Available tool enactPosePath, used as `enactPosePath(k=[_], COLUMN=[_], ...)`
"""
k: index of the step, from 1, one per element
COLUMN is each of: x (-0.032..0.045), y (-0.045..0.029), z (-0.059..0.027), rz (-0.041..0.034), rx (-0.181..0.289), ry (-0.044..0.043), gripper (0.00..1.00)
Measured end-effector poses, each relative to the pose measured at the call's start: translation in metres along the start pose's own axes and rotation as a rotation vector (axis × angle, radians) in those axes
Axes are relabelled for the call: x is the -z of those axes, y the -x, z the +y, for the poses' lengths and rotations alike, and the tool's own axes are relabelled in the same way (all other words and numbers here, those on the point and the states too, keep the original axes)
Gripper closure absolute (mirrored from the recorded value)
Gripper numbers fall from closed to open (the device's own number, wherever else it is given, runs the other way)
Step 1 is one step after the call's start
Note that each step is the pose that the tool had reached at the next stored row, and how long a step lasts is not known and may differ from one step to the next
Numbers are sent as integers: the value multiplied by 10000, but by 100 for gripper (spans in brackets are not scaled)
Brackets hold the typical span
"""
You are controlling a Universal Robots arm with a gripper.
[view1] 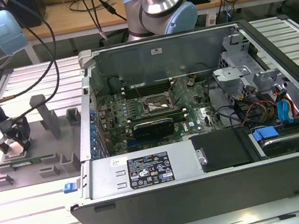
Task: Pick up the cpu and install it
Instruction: 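Pick up the cpu and move it towards the insertion slot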
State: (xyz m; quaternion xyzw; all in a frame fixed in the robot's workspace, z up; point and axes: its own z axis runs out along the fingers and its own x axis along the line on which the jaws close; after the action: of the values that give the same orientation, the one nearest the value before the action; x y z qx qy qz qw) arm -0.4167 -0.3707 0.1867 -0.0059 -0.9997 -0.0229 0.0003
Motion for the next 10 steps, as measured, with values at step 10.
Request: enactPosePath(k=[10], x=[2], y=[0], z=[0], rz=[0], rx=[0], ry=[0], gripper=[45])
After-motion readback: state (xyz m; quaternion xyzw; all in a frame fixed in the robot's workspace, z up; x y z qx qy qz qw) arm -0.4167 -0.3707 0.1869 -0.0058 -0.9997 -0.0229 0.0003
